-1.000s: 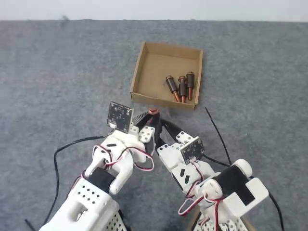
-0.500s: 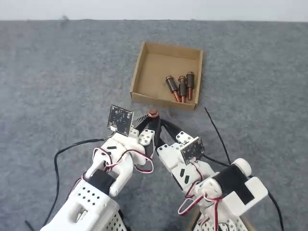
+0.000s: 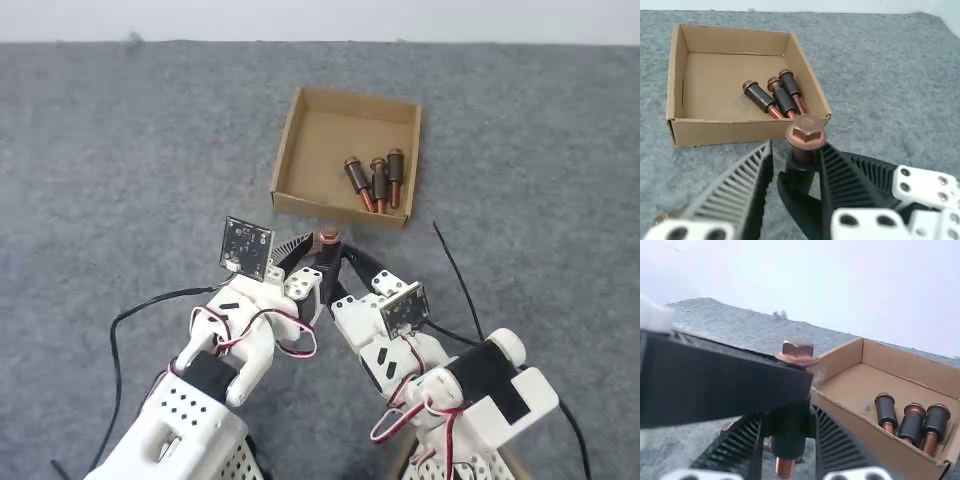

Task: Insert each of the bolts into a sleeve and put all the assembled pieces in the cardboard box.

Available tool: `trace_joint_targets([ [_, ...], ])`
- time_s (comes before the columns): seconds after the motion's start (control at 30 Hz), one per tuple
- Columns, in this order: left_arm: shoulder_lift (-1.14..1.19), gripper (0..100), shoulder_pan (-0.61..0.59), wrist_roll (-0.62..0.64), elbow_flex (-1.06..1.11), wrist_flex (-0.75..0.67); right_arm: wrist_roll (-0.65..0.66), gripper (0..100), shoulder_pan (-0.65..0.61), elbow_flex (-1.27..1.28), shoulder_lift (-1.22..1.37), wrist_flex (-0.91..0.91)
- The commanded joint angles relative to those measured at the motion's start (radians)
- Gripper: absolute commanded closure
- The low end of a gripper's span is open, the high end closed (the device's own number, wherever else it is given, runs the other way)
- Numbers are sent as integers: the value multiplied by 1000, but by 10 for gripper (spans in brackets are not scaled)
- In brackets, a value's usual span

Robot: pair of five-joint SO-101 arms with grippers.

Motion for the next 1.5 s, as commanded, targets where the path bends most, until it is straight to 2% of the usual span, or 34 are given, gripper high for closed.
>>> trace_joint_targets([
  [0.0,-8,863,6,9,-2,-14,14,992,19,9,-18,-30],
  [0.17,-8,859,9,114,-50,-8,14,992,18,9,-15,-30],
  [0.6,-9,859,55,144,-81,-8,14,992,21,8,-18,-30],
  [0.73,-9,859,57,144,-90,-8,14,992,21,8,-18,-30],
  [0.83,-9,859,55,138,-133,49,14,992,22,3,-18,-33],
  [0.97,-9,863,54,38,-177,112,11,992,38,-3,-19,-31],
  [1.47,-9,863,52,23,-219,120,12,992,44,-20,-19,-31],
])
